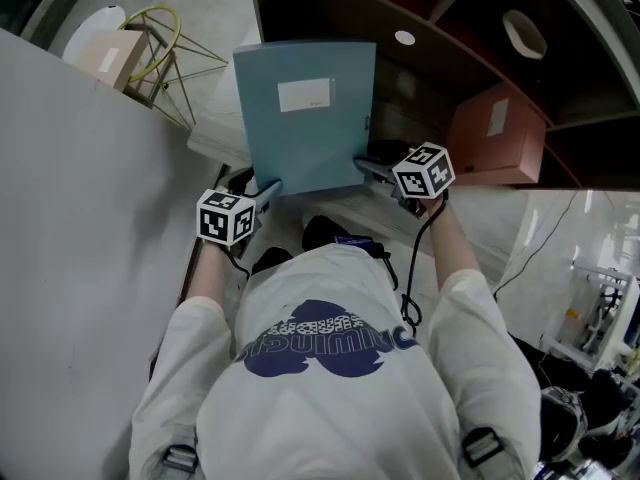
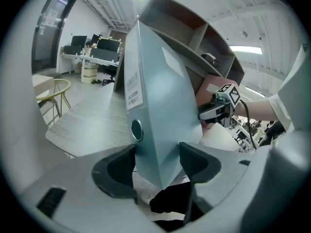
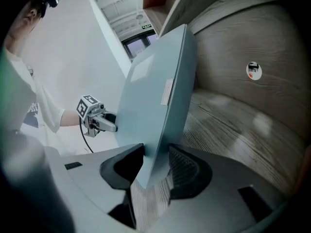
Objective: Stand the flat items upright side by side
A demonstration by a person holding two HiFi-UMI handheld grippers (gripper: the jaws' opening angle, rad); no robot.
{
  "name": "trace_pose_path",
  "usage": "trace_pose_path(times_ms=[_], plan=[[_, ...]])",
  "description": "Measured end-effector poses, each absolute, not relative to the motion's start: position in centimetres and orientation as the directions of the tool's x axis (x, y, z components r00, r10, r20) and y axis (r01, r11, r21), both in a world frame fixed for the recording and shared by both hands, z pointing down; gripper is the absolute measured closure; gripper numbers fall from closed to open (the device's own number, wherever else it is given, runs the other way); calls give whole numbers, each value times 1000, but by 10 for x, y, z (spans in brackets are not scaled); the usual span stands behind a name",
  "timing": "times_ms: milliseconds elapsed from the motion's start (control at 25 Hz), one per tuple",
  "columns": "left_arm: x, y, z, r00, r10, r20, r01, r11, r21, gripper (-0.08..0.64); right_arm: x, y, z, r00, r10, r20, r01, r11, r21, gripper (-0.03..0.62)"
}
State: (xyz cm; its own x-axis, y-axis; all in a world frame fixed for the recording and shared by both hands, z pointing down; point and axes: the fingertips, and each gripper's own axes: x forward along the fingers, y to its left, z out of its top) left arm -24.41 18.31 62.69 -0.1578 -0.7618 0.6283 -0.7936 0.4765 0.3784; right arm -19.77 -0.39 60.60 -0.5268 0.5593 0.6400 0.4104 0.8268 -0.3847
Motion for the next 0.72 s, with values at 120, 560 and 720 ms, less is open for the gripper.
trace_pose_path(times_ms=[120, 560, 720], plan=[[-240, 181, 631, -190, -750, 634, -822, 474, 315, 267, -195, -6, 604, -538, 541, 647, 457, 832, -315, 430], [-233, 175, 633, -286, -742, 606, -878, 457, 144, 267, -184, -9, 601, -593, 519, 615, 520, 831, -200, 428], [-234, 174, 633, -301, -738, 604, -900, 429, 77, 267, -176, -8, 601, -612, 508, 607, 526, 834, -167, 433]])
